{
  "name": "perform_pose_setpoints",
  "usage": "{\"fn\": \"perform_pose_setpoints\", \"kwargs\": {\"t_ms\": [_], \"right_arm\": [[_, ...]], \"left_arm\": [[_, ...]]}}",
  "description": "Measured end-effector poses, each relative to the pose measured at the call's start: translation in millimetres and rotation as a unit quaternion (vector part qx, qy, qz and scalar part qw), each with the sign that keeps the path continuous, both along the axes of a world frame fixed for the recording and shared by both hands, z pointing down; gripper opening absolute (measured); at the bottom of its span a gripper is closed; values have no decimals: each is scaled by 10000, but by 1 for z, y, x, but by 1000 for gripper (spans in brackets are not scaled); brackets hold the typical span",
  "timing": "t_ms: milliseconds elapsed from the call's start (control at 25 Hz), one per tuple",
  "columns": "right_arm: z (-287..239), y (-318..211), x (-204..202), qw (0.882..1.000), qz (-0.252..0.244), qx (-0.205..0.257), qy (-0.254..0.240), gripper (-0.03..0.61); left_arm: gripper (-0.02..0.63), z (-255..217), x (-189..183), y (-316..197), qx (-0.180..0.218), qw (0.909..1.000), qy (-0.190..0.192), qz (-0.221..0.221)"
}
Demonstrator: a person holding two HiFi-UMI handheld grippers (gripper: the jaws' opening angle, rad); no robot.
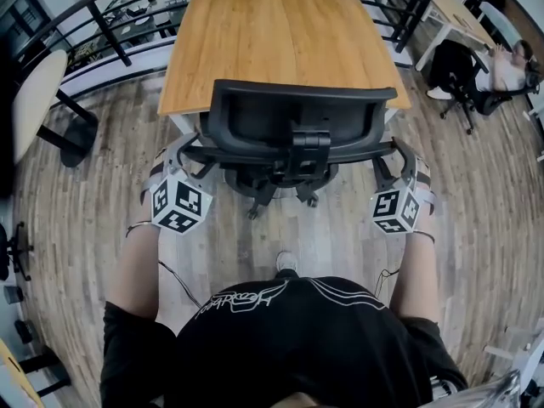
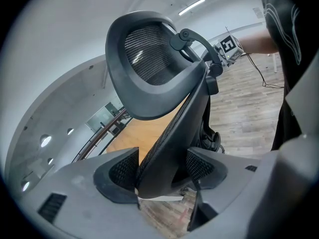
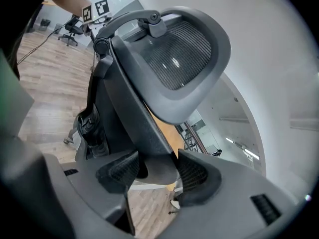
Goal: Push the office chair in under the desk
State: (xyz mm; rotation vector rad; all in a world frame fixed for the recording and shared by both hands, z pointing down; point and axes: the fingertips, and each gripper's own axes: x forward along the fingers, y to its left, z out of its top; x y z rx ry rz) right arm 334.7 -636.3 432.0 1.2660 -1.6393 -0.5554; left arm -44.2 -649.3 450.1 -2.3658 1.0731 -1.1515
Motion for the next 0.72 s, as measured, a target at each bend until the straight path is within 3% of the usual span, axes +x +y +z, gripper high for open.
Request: {"fn": "perform_pose_setpoints", "kwargs": {"t_ms": [160, 720], "right_arm": [[2, -25, 0, 9999, -130, -11, -51, 265], [17, -33, 2, 9989, -436, 115, -157, 265]], "left_arm": [[276, 3, 0, -27, -10, 10000, -7, -61], [276, 21, 1, -38, 189, 9994, -26, -287]]}}
